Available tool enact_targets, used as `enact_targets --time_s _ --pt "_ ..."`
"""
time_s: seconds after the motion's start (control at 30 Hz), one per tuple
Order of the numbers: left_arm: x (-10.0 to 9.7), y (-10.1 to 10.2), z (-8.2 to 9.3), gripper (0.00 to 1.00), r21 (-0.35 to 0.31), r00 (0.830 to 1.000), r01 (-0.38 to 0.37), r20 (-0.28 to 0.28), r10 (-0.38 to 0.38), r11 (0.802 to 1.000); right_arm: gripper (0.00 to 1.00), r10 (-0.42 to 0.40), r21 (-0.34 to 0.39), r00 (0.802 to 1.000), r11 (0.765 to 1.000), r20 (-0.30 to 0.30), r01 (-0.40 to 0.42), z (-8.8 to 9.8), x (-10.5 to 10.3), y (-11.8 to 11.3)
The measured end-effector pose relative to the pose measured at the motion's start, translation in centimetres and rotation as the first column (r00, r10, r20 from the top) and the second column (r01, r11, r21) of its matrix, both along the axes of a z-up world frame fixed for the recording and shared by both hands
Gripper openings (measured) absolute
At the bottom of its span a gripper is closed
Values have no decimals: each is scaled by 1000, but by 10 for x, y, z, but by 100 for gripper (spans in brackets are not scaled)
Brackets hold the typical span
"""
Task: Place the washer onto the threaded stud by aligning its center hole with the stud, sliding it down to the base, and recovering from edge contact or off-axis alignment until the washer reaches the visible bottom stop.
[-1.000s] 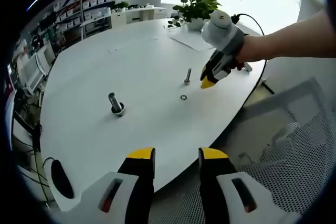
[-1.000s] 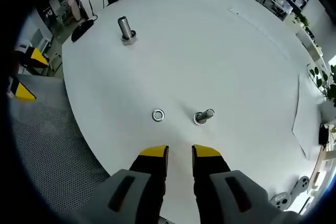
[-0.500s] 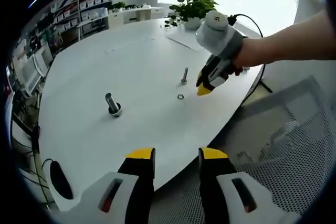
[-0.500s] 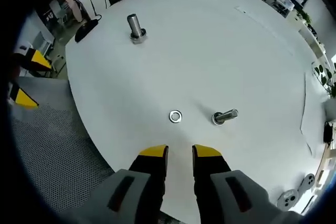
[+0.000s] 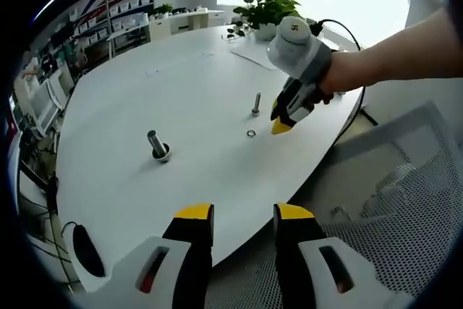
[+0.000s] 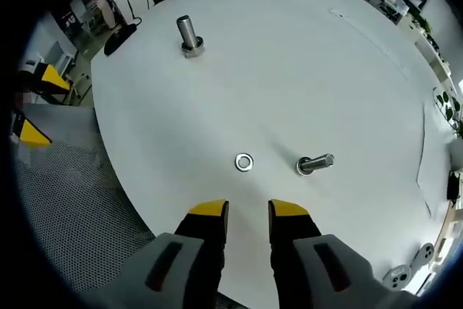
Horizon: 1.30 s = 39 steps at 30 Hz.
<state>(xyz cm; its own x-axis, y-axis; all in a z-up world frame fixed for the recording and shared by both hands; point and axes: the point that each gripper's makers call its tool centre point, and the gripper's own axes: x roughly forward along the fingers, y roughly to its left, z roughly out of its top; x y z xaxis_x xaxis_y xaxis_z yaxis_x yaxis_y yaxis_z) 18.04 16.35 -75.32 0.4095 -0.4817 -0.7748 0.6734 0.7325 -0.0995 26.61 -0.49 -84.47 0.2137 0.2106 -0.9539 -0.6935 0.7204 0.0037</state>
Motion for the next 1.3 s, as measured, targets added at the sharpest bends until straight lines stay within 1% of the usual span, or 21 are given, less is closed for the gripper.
enact_targets --time_s 0.1,0.27,0.4,0.57,0.73,0.97,1.0,1.13,1.27,1.3 --pt "0 -1 1 31 -6 1000 3 3 -3 1000 26 3 -1 1000 1000 0 -3 -3 0 -1" --pt "0 0 0 31 -3 1000 1 -3 -1 1000 26 -8 -8 1000 1000 -18 8 -14 -1 -7" --pt "0 1 -1 31 3 1000 -1 0 1 1000 26 -18 12 999 1000 -28 19 -16 0 1" --pt "-1 0 -2 31 6 1000 6 -3 -6 1000 26 9 23 1000 1000 -9 -9 -15 10 17" --pt "-1 1 -1 31 3 1000 -4 -3 4 1000 26 41 6 999 999 -17 -41 -19 15 23" --pt "-2 2 -2 31 9 1000 -5 -6 5 1000 25 59 -10 998 998 -19 -59 -24 18 27" --pt "-2 2 -2 31 11 1000 -3 -6 3 1000 24 70 -15 998 997 -5 -70 -23 21 27" --pt "0 2 -1 31 4 1000 -10 -1 10 1000 24 70 -8 998 998 -1 -70 -24 26 28" --pt "0 3 -2 31 6 1000 -12 -6 12 1000 23 142 -30 990 989 -10 -143 -24 27 30" --pt "0 3 -2 31 6 1000 -12 -6 12 1000 23 147 -33 989 989 -12 -147 -24 27 30"
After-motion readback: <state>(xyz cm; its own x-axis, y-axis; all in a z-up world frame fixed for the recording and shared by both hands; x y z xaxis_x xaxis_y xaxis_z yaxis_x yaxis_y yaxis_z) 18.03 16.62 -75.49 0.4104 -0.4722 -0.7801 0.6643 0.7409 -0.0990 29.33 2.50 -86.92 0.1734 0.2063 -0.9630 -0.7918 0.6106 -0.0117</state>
